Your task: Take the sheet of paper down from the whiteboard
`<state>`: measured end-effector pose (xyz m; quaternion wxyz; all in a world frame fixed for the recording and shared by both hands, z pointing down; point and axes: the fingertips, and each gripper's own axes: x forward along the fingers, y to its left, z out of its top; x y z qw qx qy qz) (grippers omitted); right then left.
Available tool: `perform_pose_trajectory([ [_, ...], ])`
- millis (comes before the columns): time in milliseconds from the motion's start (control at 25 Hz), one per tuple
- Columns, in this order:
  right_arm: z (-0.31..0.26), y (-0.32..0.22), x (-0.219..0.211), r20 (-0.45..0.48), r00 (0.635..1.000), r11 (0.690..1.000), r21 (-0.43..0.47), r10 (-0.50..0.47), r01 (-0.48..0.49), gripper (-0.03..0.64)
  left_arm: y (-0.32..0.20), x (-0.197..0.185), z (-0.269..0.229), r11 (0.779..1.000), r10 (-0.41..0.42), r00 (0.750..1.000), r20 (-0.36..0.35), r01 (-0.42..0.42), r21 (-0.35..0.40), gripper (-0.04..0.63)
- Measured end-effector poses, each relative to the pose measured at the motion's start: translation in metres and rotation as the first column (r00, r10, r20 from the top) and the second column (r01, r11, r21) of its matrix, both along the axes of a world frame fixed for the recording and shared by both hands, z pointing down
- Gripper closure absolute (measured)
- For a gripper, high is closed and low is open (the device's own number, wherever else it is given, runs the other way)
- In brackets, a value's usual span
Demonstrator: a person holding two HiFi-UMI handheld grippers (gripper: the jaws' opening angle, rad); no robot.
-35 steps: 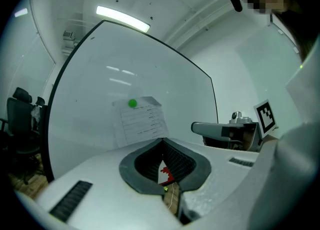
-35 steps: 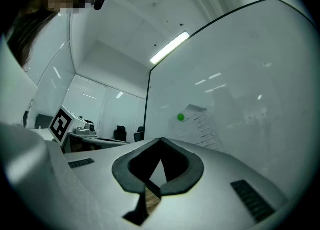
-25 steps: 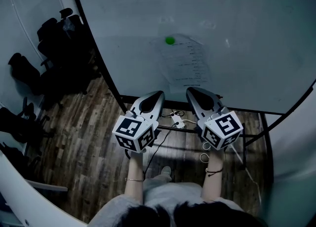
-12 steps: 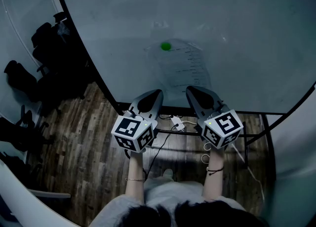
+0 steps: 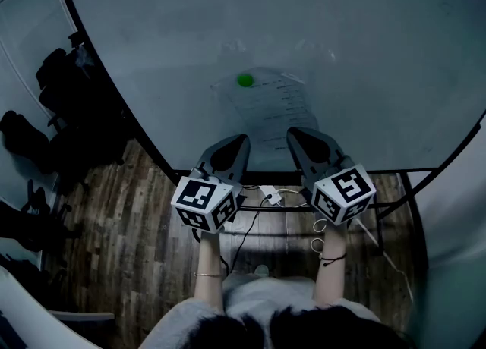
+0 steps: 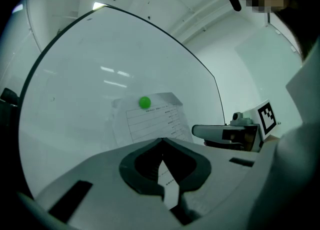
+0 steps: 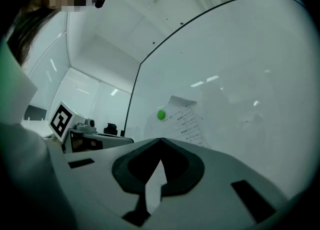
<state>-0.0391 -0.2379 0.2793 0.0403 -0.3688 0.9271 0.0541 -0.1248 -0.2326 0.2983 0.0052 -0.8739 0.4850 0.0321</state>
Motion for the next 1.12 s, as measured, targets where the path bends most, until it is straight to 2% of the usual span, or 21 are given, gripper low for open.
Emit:
perform_pose_trajectory([
  [160, -0.006, -0.012, 0.003, 0.006, 0.999, 0.999, 0.023, 0.042, -0.042, 0.617, -0.010, -0.001, -0.008, 0.999, 0.003, 0.999, 0.034, -0.004, 0.033, 0.591],
  [360, -0.011, -0.017, 0.012, 0.038, 0.993, 0.992, 0.057, 0.112, -0.114, 0.615, -0.017, -0.007, -0.013, 0.996, -0.043, 0.993, 0.114, 0.033, 0.089, 0.591],
  [480, -0.011, -0.024, 0.022, 0.021, 0.986, 0.985, 0.059, 0.164, -0.165, 0.615, -0.024, -0.005, -0.017, 0.992, -0.047, 0.991, 0.126, 0.032, 0.119, 0.591],
  [560, -0.013, -0.027, 0.030, 0.010, 0.982, 0.980, 0.059, 0.187, -0.188, 0.615, -0.027, -0.004, -0.021, 0.989, -0.079, 0.986, 0.148, 0.058, 0.138, 0.591],
  [760, -0.020, -0.039, 0.042, -0.047, 0.977, 0.977, 0.064, 0.208, -0.205, 0.615, -0.037, -0.003, -0.047, 0.970, -0.162, 0.961, 0.222, 0.114, 0.213, 0.589],
  [920, -0.016, -0.045, 0.048, -0.073, 0.978, 0.980, 0.040, 0.198, -0.195, 0.615, -0.045, -0.006, -0.059, 0.960, -0.216, 0.944, 0.249, 0.159, 0.230, 0.589],
  [1040, -0.015, -0.048, 0.050, -0.066, 0.981, 0.983, 0.017, 0.184, -0.183, 0.614, -0.049, -0.014, -0.064, 0.938, -0.296, 0.912, 0.283, 0.222, 0.265, 0.583],
  [1120, -0.016, -0.048, 0.050, -0.046, 0.984, 0.985, 0.003, 0.172, -0.172, 0.582, -0.051, -0.015, -0.068, 0.928, -0.326, 0.897, 0.299, 0.244, 0.281, 0.577],
])
